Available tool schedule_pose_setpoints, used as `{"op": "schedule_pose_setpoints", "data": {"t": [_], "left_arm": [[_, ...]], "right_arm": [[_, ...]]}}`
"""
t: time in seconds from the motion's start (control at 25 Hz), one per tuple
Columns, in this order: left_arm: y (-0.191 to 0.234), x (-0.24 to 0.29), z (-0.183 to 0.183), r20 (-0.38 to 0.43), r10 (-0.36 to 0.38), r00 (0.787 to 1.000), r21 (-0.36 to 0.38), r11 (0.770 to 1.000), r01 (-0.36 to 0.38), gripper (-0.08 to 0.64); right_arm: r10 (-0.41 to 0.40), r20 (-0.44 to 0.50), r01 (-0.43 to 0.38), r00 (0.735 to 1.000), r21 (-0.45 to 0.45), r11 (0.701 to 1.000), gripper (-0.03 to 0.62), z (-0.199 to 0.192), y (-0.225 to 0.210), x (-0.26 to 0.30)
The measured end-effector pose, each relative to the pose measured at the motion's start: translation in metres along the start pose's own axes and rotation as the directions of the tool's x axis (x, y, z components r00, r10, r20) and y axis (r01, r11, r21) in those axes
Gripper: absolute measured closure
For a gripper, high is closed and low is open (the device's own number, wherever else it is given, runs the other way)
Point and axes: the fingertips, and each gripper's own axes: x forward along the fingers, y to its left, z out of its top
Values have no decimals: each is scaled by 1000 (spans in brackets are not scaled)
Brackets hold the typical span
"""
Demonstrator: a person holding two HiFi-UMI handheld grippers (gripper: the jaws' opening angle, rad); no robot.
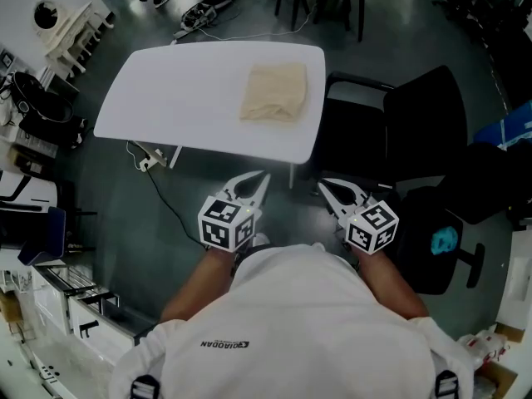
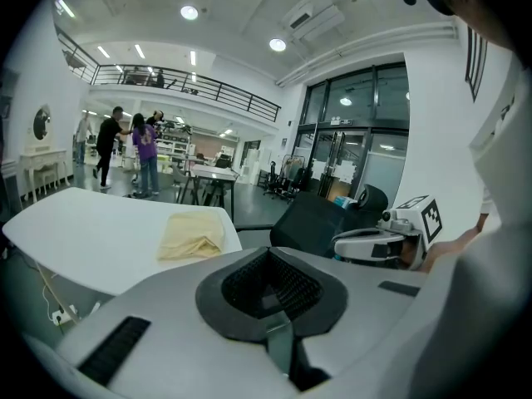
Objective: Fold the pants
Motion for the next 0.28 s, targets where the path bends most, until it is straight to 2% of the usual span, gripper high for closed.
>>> {"op": "schedule_pose_setpoints", "data": {"t": [0.28], "left_arm": [[0, -3, -2, -6, -1, 1000, 3, 1000, 1, 532]], "right_arm": [[-4, -9, 4, 1000, -4, 1000, 576, -1, 2, -1]]}}
